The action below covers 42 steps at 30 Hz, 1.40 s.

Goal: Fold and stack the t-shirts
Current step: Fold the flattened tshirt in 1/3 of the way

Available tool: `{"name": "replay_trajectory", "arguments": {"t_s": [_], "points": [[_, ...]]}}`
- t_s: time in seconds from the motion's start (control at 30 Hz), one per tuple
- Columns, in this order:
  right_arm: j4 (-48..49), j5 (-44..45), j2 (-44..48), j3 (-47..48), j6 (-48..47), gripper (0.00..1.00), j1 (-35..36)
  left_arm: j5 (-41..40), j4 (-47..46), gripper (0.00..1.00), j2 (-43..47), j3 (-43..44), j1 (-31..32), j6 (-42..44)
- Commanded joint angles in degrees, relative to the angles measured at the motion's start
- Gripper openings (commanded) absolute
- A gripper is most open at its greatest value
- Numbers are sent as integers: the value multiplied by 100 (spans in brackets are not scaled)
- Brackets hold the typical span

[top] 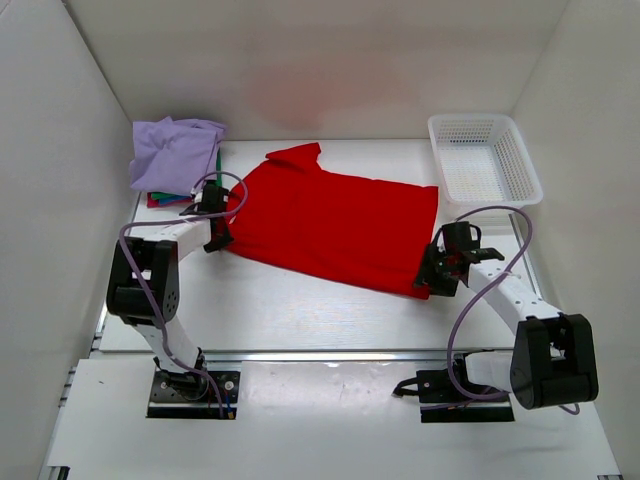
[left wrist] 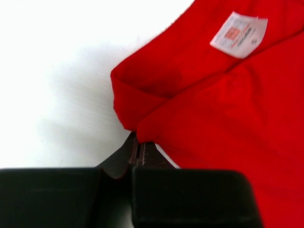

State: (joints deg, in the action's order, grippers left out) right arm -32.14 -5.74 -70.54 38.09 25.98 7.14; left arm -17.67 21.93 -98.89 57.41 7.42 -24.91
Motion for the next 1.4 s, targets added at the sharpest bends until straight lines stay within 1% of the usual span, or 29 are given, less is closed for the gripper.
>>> {"name": "replay_trajectory", "arguments": {"t_s": [0.0,0.1,0.2,0.23,0.27,0.3,0.33,0.37,0.47,0.53,0.63,0.7,0.77,0.83,1.0,1.1,1.13,1.23,1.37], "points": [[6,169,-82,-55,162,47,112,229,232,0,449,-1,84,109],[94,152,-82,-205,206,46,191,317,390,0,765,-273,102,135],[208,143,-354,-275,232,45,235,440,460,0,1108,-476,172,161],[156,143,-451,-258,206,37,244,475,531,0,1161,-502,181,196],[147,187,-504,-197,241,18,323,475,618,0,1231,-537,181,223],[60,257,-530,-161,215,9,367,475,724,0,1336,-555,190,232],[-80,275,-505,-179,189,3,394,527,794,0,1416,-581,190,284],[-108,266,-478,-153,197,0,446,589,856,0,1486,-582,207,345],[-249,161,-311,-188,22,0,271,738,1329,0,1847,-626,277,434],[-467,-6,-241,-83,-328,0,-18,818,1584,0,2205,-669,339,443],[-915,-41,-398,207,-776,0,-326,941,2006,0,2645,-801,558,390],[-1161,-33,-547,444,-1093,0,-405,1151,2200,0,2884,-889,716,329],[-1426,-85,-706,656,-1208,0,-476,1292,2481,0,3181,-1064,770,215],[-1558,-68,-794,788,-1270,0,-407,1380,2649,0,3454,-1222,875,153],[-1796,72,-654,850,-1130,0,-90,1415,3070,0,4166,-1574,857,74],[-2085,-268,-794,1095,-1208,0,-98,1530,3369,0,4492,-1645,866,100],[-2164,-244,-803,1113,-1209,1,-72,1565,3483,0,4614,-1619,858,91],[-2331,-235,-575,1052,-1069,0,68,1618,3756,0,4791,-1557,866,82],[-2507,-322,-49,718,-963,0,42,1749,4029,0,4879,-1390,753,170]]}}
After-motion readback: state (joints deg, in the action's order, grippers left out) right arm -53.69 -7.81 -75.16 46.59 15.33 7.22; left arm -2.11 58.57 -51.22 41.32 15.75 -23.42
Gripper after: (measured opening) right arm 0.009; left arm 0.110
